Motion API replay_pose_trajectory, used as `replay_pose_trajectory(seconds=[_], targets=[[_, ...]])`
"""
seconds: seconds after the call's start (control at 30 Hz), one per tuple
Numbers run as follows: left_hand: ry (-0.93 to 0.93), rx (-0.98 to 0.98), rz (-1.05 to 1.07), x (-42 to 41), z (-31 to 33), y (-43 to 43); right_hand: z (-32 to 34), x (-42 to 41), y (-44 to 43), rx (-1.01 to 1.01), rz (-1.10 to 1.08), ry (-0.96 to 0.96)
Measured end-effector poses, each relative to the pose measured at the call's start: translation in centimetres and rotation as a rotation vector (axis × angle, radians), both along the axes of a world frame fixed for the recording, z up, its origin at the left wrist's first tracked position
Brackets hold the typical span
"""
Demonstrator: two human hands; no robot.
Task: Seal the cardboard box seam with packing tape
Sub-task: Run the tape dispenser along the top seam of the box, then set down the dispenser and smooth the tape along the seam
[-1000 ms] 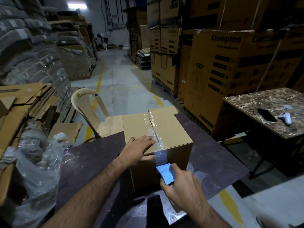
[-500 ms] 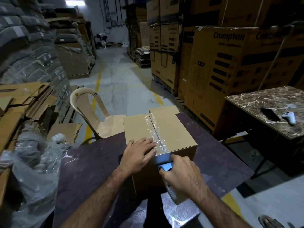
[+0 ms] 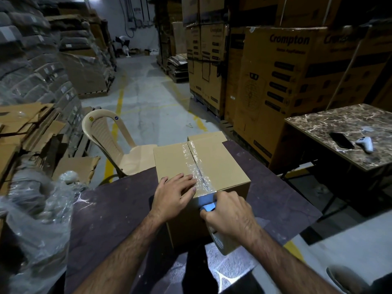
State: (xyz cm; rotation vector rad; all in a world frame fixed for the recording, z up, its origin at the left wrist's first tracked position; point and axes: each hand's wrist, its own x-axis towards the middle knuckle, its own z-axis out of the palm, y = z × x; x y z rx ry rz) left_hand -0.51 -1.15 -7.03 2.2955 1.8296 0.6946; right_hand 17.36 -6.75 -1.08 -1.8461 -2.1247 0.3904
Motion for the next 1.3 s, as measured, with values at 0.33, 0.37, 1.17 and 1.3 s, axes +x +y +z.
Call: replay_pose_trajectory(seconds=[0.33, 0.37, 1.17, 1.3], targets=[[-0.079, -0.029, 0.025, 0.0, 0.0, -0.5, -3.8, 1.8, -2.8, -0.308, 0.025, -0.062], [-0.090, -0.007, 0.024, -0.2, 0.0, -0.6, -5.4, 1.6, -3.7, -0.386, 0.009, -0.043], [-0.137, 0.389, -0.166, 9.6, 0.6, -3.9, -5.2, 11.3, -1.5, 0.184, -0.214, 0.044], [-0.422, 0.021, -0.165, 15.7, -0.9, -3.7, -6.7, 15.0, 1.1, 0.200, -0.178, -0.003]])
